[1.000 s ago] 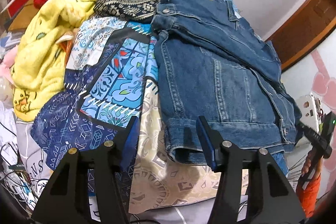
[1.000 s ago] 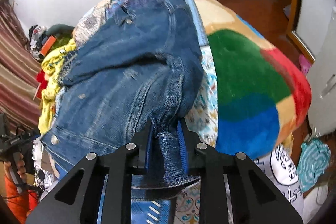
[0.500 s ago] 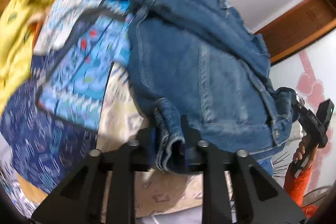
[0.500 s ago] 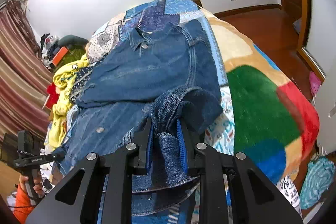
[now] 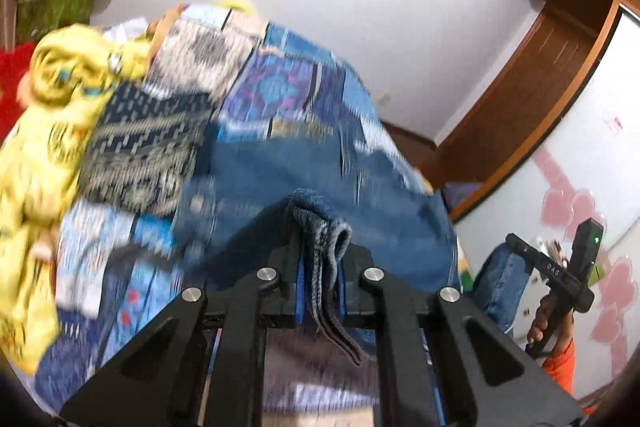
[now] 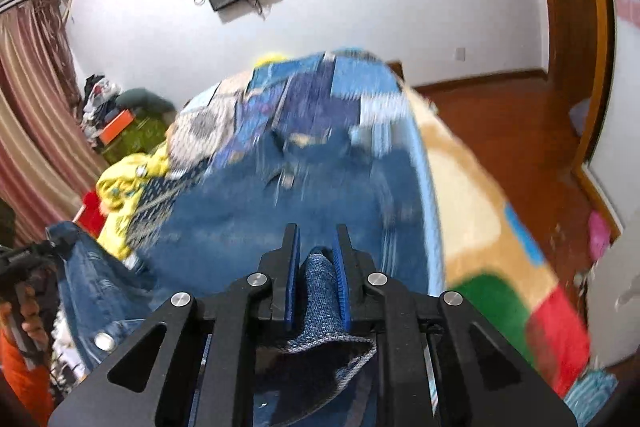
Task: Fold large clothes
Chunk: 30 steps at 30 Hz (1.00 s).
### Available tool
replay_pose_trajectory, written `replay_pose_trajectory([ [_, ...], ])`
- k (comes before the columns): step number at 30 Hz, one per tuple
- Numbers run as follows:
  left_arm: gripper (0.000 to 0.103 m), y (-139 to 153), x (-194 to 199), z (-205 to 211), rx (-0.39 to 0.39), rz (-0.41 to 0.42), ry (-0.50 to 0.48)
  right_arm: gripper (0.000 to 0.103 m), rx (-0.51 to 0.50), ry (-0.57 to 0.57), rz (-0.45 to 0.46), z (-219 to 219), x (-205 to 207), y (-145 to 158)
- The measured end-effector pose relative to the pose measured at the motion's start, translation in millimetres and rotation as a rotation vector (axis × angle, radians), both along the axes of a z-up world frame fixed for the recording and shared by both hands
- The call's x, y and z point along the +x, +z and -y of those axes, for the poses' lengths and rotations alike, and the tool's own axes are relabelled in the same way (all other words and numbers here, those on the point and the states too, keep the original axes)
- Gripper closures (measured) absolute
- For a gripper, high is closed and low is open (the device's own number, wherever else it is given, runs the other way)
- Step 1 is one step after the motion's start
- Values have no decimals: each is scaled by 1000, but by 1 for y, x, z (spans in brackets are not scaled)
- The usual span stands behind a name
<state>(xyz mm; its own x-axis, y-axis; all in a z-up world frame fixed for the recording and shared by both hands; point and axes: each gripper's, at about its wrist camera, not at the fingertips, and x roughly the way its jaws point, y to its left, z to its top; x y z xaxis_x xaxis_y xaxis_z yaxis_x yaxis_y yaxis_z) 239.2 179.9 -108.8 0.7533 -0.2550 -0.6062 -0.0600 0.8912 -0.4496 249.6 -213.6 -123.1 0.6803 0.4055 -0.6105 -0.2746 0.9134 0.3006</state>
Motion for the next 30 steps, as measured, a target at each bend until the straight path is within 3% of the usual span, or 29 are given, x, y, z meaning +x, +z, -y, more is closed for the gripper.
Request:
replay_pose_trajectory([
  [3,92,3,42,-5,-2,4,33,92,-30,-30,36,-1,31,11],
  [7,92,-20,102,-27,-85,-57,82,96,-46,-69,34,1,90,16],
  [11,92,-65,159,-24,37,-170,95,97,-69,-83,-16,-1,135,1],
  [15,91,-127,190,-22,100,-322,100,97,-84,-93,-34,2,138,-13],
  [17,87,-148,196,-28,76,-363,110,96,-97,-88,-41,5,136,-16],
  [19,87,-156,195,-34,36,-369,115,96,-100,-64,-62,7,132,-22],
  [21,86,-148,192,-33,59,-368,82,93,-140,-34,-89,7,126,-29],
  [23,77,-136,190,-28,103,-374,43,76,-179,-3,-103,5,121,-34],
  [24,73,-127,186,-25,127,-375,16,57,-201,11,-106,5,116,-35],
  [25,58,-120,182,-24,145,-372,5,39,-217,15,-102,4,112,-36],
  [26,33,-111,177,-23,175,-358,12,34,-234,16,-86,4,105,-35],
  [28,9,-87,161,-25,257,-278,68,23,-253,29,-67,5,97,-34],
  [29,1,-77,153,-26,291,-244,94,20,-267,37,-66,5,92,-34],
  [30,0,-68,145,-29,330,-219,120,16,-275,47,-70,4,90,-35],
])
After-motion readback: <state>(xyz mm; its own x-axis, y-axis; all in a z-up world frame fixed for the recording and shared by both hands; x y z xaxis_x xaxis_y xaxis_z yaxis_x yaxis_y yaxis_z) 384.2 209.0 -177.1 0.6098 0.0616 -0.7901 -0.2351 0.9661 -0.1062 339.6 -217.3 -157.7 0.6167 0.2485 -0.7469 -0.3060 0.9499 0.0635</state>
